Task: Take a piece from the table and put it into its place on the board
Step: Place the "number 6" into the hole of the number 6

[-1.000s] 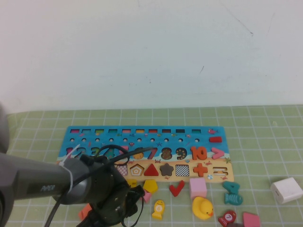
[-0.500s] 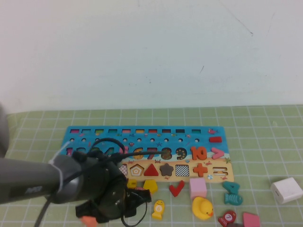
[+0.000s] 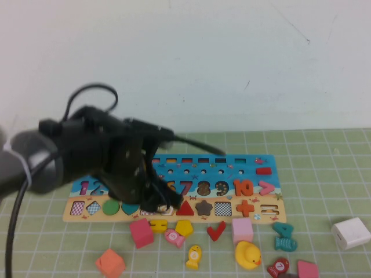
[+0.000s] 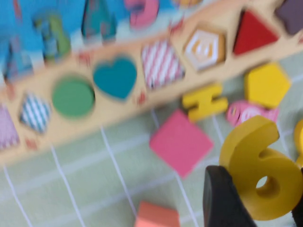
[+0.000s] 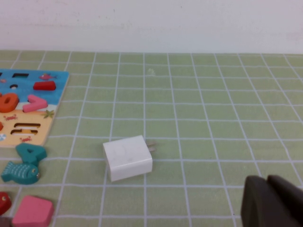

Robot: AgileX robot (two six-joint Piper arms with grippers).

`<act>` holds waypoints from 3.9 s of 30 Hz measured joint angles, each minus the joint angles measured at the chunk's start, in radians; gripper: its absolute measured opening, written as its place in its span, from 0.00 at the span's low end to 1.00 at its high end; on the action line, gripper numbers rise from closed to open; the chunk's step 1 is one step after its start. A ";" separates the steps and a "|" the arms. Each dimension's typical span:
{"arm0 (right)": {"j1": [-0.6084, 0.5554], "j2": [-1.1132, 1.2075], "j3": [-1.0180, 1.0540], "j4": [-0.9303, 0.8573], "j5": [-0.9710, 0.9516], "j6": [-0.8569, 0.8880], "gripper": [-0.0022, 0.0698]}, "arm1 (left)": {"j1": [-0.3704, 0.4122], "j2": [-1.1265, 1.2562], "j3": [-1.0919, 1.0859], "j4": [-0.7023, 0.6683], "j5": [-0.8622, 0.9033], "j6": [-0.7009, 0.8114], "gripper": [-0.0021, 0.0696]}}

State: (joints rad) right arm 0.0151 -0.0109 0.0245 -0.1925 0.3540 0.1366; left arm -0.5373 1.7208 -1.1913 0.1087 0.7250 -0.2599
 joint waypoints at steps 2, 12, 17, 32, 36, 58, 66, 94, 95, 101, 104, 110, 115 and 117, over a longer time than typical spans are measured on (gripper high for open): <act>0.000 0.000 0.000 0.000 0.000 0.000 0.03 | 0.020 0.023 -0.068 -0.033 0.039 0.097 0.41; 0.000 0.000 0.000 0.000 0.000 0.000 0.03 | 0.113 0.228 -0.353 -0.215 0.173 0.436 0.41; 0.000 0.000 0.000 0.000 0.000 0.000 0.03 | 0.113 0.351 -0.451 -0.232 0.206 0.504 0.41; 0.000 0.000 0.000 0.000 0.002 0.000 0.03 | 0.113 0.578 -0.631 -0.221 0.226 0.530 0.41; 0.000 0.000 0.000 0.000 0.002 0.000 0.03 | 0.113 0.600 -0.637 -0.196 0.218 0.532 0.41; 0.000 0.000 0.000 0.000 0.002 0.000 0.03 | 0.113 0.623 -0.638 -0.118 0.127 0.383 0.41; 0.000 0.000 0.000 0.000 0.002 0.000 0.03 | 0.113 0.623 -0.638 -0.109 0.121 0.367 0.41; 0.000 0.000 0.000 0.000 0.002 0.000 0.03 | 0.113 0.623 -0.670 -0.101 0.157 0.327 0.46; 0.000 0.000 0.000 0.000 0.002 0.000 0.03 | 0.113 0.623 -0.675 -0.096 0.157 0.323 0.46; 0.000 0.000 0.000 0.000 0.002 0.000 0.03 | 0.113 0.623 -0.679 -0.083 0.165 0.315 0.46; 0.000 0.000 0.000 0.000 0.002 0.000 0.03 | 0.113 0.623 -0.681 -0.082 0.171 0.315 0.46; 0.000 0.000 0.000 0.000 0.002 0.000 0.03 | 0.113 0.621 -0.747 -0.081 0.221 0.314 0.38; 0.000 0.000 0.000 0.000 0.002 0.000 0.03 | 0.113 0.552 -0.761 -0.081 0.262 0.316 0.10; 0.000 0.000 0.000 0.000 0.002 0.000 0.03 | 0.113 0.495 -0.747 -0.081 0.267 0.320 0.06</act>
State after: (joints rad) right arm 0.0151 -0.0109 0.0245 -0.1925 0.3558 0.1366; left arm -0.4247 2.2162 -1.9384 0.0275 0.9925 0.0596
